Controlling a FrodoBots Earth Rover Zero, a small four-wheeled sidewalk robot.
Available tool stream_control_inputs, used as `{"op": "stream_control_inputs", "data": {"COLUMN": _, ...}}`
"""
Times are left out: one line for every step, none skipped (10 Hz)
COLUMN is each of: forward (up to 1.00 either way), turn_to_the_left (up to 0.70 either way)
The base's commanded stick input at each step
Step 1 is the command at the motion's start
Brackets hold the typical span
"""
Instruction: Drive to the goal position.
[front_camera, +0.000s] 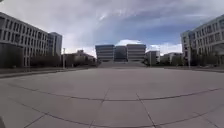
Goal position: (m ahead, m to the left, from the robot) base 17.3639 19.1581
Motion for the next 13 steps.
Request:
{"op": "stream_control_inputs", "data": {"forward": 0.05, "turn_to_the_left": 0.00}}
{"op": "stream_control_inputs", "data": {"forward": 0.05, "turn_to_the_left": 0.00}}
{"op": "stream_control_inputs", "data": {"forward": 0.05, "turn_to_the_left": 0.00}}
{"op": "stream_control_inputs", "data": {"forward": 0.05, "turn_to_the_left": 0.00}}
{"op": "stream_control_inputs", "data": {"forward": 0.05, "turn_to_the_left": 0.00}}
{"op": "stream_control_inputs", "data": {"forward": 0.05, "turn_to_the_left": 0.00}}
{"op": "stream_control_inputs", "data": {"forward": 0.05, "turn_to_the_left": 0.00}}
{"op": "stream_control_inputs", "data": {"forward": 0.05, "turn_to_the_left": 0.00}}
{"op": "stream_control_inputs", "data": {"forward": 0.05, "turn_to_the_left": 0.00}}
{"op": "stream_control_inputs", "data": {"forward": 0.05, "turn_to_the_left": 0.00}}
{"op": "stream_control_inputs", "data": {"forward": 0.05, "turn_to_the_left": 0.00}}
{"op": "stream_control_inputs", "data": {"forward": 0.05, "turn_to_the_left": 0.00}}
{"op": "stream_control_inputs", "data": {"forward": 0.05, "turn_to_the_left": 0.00}}
